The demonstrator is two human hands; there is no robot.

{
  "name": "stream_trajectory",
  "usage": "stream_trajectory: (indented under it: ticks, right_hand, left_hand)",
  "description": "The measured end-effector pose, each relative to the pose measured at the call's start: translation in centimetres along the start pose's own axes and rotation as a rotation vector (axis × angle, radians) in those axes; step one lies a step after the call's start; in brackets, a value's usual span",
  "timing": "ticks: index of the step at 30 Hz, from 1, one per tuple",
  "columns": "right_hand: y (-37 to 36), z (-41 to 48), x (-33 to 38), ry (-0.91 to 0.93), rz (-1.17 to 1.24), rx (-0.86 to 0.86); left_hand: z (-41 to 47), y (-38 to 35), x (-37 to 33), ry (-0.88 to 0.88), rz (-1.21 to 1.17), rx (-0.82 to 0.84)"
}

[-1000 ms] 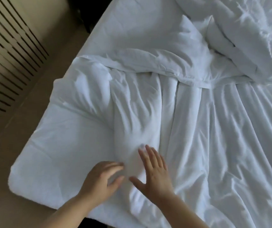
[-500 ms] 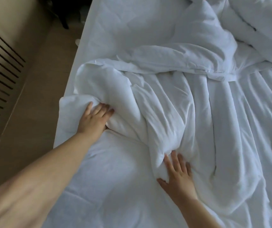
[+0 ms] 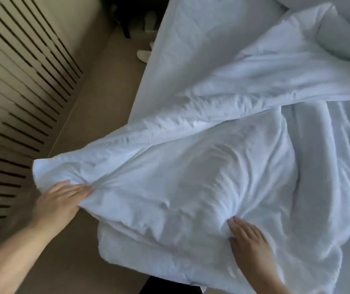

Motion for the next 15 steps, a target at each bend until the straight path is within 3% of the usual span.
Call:
stream_trajectory:
  ticks: [3,6,8,12,15]
  right_hand:
    - [-3.6,-1.3,0.8,-0.025,-0.133,0.116]
    - [-2.8,-0.1,1.6,-0.07,-0.174,0.133]
    - [-2.0,-0.1,2.5,-0.054,-0.167,0.147]
    - [-1.5,-1.4,7.1,0.085,-0.099,0.167]
    - [-3.3,-2.2,12.3,0.203,-0.077,0.252]
  left_hand:
    - [-1.7,-3.7,-2.0,0.12,-0.024,0.082]
    - [-2.3,-6.5,-0.7,0.435,-0.13,0.289]
    - [-2.4,-5.4,-0.8,0.493,-0.176,0.243]
    - [-1.9,1.0,-3.3,0.148,-0.152,-0.219]
    - [-0.3,2.0,-2.1,0.104,-0.155,-0.282]
Point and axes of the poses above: each hand's wrist, its own z-axis towards the middle knuckle, its own y-axis out of the back of the hand, x = y × z, the point moved 10 cm from there along z, towards the middle knuckle, and after that the axes turned 4 degrees about -z, right-handed, at the moved point
